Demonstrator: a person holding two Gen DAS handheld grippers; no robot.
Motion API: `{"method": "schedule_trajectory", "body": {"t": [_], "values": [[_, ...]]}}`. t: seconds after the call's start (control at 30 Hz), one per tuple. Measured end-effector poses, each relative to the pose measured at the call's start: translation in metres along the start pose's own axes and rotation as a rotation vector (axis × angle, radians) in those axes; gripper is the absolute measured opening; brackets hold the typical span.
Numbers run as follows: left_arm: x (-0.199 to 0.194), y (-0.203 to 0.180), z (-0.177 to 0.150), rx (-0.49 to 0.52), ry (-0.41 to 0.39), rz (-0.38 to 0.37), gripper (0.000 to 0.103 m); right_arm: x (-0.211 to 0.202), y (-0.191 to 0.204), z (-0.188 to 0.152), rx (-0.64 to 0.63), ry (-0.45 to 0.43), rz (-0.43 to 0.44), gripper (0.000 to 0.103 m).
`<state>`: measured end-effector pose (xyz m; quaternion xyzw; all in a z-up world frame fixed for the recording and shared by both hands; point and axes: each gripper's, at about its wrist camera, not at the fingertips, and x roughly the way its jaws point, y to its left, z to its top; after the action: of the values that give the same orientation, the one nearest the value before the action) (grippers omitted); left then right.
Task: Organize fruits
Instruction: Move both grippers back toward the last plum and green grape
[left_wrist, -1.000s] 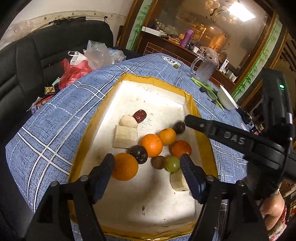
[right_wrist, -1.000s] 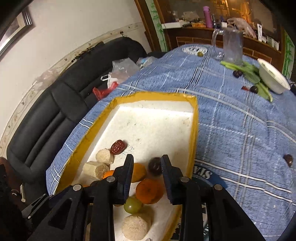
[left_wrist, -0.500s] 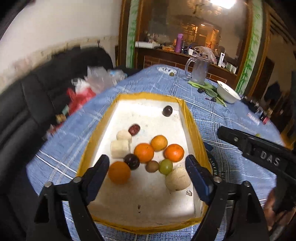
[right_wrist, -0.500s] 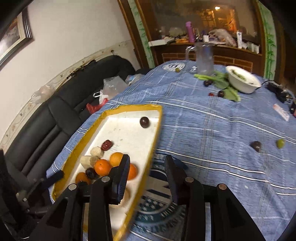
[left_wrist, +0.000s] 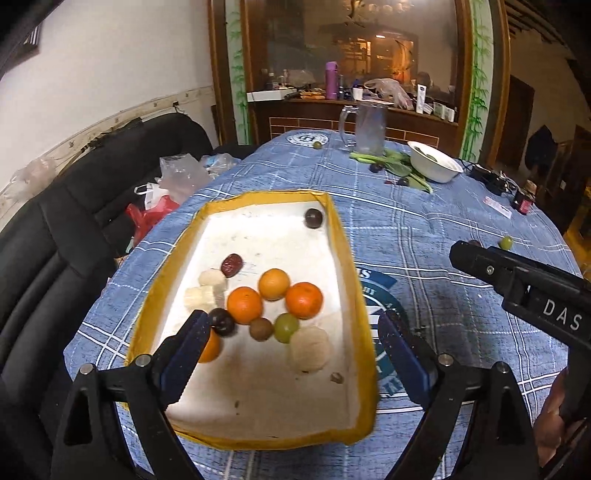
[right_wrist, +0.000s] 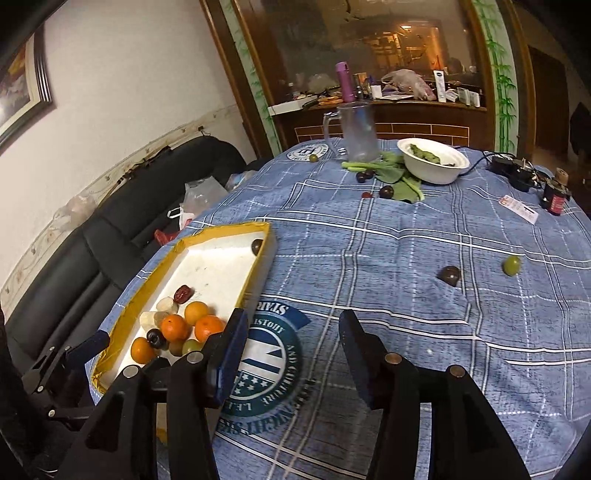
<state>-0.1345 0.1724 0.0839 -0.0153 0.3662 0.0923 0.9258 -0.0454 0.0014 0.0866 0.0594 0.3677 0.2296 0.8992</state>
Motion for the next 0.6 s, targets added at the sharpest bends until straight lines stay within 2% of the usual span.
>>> {"method": "schedule_trajectory", "body": {"t": [0.33,0.47,0.6], "values": [[0.000,-0.023,-0.001,0.041,0.024,-0.024,0.092,-0.012,-0.016,-0.008,0.004,-0.015,-0.019,0.060],[0.000,-0.028,0.004,0.051,0.036,-0.058,0.092,-0.017,-0.030,-0.009,0.008,-0.010,-0.038,0.061],[-0.004,-0.031,0.021,0.030,0.017,-0.105,0.092,-0.028,-0.067,-0.012,0.031,-0.006,-0.120,0.061]]}}
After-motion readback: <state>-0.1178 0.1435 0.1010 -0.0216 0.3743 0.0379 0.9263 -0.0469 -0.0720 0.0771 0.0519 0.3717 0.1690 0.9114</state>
